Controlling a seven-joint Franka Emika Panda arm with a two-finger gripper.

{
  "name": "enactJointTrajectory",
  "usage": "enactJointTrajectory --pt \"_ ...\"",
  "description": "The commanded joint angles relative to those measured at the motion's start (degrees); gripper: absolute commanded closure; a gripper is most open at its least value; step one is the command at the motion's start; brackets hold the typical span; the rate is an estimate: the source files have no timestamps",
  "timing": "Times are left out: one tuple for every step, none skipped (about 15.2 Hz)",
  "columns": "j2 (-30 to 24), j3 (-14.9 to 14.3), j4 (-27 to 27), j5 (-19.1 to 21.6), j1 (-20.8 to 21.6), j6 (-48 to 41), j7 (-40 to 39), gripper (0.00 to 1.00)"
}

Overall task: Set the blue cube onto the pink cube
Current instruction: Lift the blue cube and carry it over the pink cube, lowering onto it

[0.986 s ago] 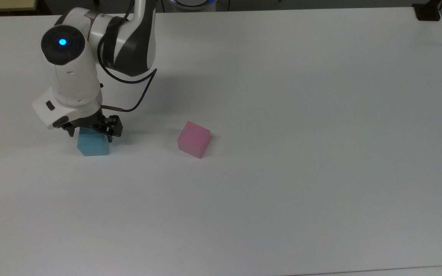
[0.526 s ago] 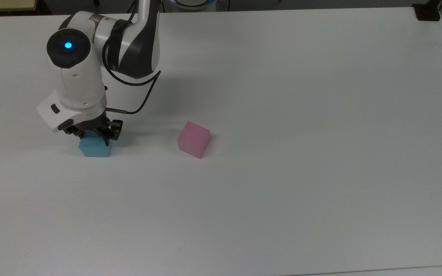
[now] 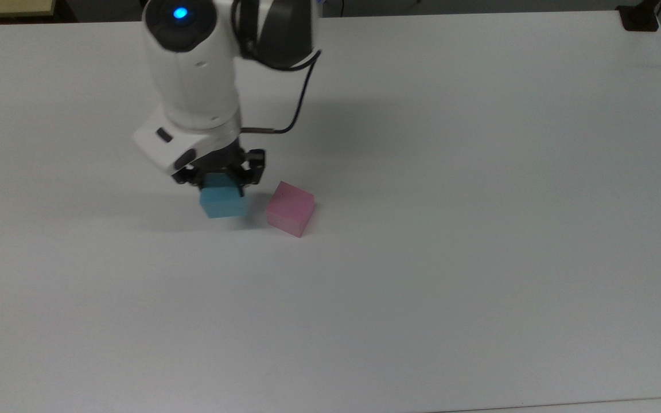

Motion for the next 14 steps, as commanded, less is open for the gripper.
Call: enactJointTrajectory --pt "-1.2 -0.7 -1.6 0.8 4.9 -0.9 5.3 0.67" --pt "-0.8 -0.7 -1.7 0.7 5.8 -0.6 6.0 0.63" --pt "-0.5 -0.7 -1.8 0.2 6.6 -0.4 6.7 0.61" --pt "0.3 -0.8 -1.9 0.2 7.1 -0.2 7.4 0.60" --pt "0.6 -0.7 -1.8 0.1 7.4 -0.2 7.7 0.55" --pt "0.6 -0.8 -1.8 0.0 7.9 -0.2 7.9 0.54" --pt "0.6 -0.8 -1.9 0.0 8.0 -0.2 7.9 0.50" --pt "0.6 -0.8 -1.9 0.0 8.1 -0.3 7.9 0.32" --pt "0.6 -0.8 -1.9 0.1 8.1 -0.3 8.1 0.00" --pt "0.5 -0.8 -1.9 0.1 8.1 -0.3 8.2 0.00" --pt "0.3 -0.8 -1.8 0.1 8.1 -0.4 8.2 0.00" --pt "-0.1 -0.8 -1.8 0.1 8.0 -0.9 8.2 0.00" --pt "-1.0 -0.8 -1.8 0.1 8.0 -1.2 8.2 0.00" --pt "-2.3 -0.8 -2.1 0.1 8.0 -2.0 8.1 0.00"
